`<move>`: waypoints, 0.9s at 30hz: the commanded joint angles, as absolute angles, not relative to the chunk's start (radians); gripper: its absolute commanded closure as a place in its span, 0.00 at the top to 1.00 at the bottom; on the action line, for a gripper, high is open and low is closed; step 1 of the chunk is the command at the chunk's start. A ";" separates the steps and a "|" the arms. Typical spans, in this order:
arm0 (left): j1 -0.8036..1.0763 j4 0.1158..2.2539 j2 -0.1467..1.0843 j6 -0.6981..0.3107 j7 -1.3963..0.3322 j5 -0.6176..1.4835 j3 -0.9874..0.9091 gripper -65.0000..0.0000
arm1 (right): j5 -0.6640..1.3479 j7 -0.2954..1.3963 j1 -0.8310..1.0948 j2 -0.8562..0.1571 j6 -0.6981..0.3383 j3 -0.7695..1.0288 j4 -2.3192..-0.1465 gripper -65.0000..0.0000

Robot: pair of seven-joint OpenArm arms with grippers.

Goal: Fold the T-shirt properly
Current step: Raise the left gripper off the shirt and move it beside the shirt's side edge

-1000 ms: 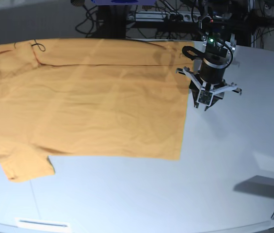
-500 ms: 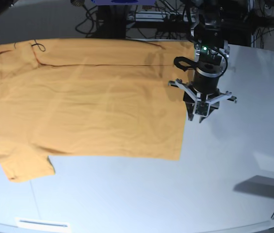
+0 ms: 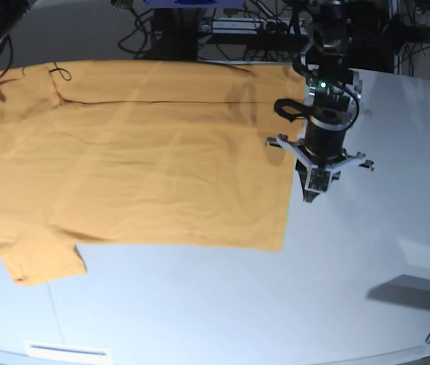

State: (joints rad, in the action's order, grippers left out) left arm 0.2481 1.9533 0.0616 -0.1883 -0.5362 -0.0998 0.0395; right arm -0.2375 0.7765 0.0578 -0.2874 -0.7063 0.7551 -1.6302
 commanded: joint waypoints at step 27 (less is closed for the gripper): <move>-0.077 1.797 0.087 -0.188 -0.680 -0.094 -0.104 0.00 | -0.236 0.885 -0.424 -0.453 -0.698 0.568 -1.250 0.25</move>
State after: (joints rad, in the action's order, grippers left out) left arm -0.0578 1.7813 0.0788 -0.1909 -0.7074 -0.0944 -0.1032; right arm -0.2436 0.9112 -0.3908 -0.4328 -0.7029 0.5705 -1.2289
